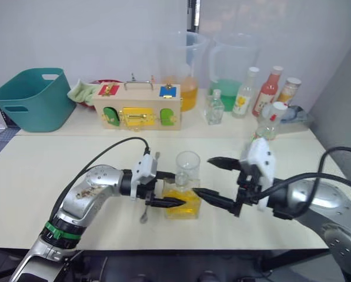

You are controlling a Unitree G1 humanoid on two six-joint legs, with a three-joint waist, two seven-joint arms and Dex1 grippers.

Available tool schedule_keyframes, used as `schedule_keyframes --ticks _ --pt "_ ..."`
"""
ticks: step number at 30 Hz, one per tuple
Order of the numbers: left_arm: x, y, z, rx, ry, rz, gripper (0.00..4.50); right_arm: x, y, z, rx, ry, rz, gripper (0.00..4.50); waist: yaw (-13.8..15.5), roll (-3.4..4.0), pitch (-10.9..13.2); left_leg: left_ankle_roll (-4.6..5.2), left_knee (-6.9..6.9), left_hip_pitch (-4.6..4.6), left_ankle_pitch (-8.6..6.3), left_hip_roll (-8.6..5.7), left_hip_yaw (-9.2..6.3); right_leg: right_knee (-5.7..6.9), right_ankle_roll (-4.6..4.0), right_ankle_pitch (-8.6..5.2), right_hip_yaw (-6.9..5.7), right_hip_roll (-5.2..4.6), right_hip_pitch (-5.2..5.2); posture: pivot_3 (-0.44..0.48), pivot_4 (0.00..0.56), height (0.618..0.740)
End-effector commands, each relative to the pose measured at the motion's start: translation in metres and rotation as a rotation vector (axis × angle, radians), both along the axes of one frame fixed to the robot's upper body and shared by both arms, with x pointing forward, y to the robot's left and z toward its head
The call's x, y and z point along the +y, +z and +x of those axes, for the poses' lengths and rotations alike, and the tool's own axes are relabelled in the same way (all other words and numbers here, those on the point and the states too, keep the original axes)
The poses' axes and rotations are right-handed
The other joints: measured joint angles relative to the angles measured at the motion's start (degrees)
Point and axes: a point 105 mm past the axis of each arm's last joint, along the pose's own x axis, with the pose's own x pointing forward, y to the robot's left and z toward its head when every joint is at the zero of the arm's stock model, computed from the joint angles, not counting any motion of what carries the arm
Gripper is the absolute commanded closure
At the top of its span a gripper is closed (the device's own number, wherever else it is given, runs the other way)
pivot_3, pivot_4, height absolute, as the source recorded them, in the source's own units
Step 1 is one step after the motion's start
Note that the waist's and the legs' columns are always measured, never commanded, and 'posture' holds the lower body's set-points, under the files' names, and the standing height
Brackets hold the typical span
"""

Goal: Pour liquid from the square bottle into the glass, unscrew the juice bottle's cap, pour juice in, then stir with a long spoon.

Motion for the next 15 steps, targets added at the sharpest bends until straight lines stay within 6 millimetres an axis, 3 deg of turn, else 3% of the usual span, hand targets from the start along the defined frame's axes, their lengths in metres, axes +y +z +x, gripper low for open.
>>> schedule_keyframes --ticks 1,11,15 --pt "-0.005 0.009 -0.005 -0.035 -0.039 -0.018 1.71 0.015 0.005 0.003 -0.075 0.022 -0.022 0.0 0.02 0.0 0.0 0.0 0.0 -0.01 0.0 0.0 0.0 -0.01 0.0 0.0 0.0 0.0 0.0 0.0 0.15 0.74" --pt "-0.006 0.009 -0.008 -0.036 -0.047 -0.015 1.71 0.023 -0.008 0.01 -0.062 0.019 -0.038 0.0 0.15 0.0 0.0 0.0 -0.01 -0.02 0.0 0.0 -0.02 -0.01 0.0 0.0 0.0 0.01 -0.02 0.0 0.15 0.74" --pt "-0.008 0.009 -0.009 -0.038 -0.054 -0.015 1.71 0.025 -0.01 0.011 -0.058 0.021 -0.008 1.19 0.16 0.01 0.0 0.0 0.0 -0.03 0.0 0.0 -0.02 0.0 0.0 0.0 0.01 0.01 -0.02 0.0 0.15 0.74"
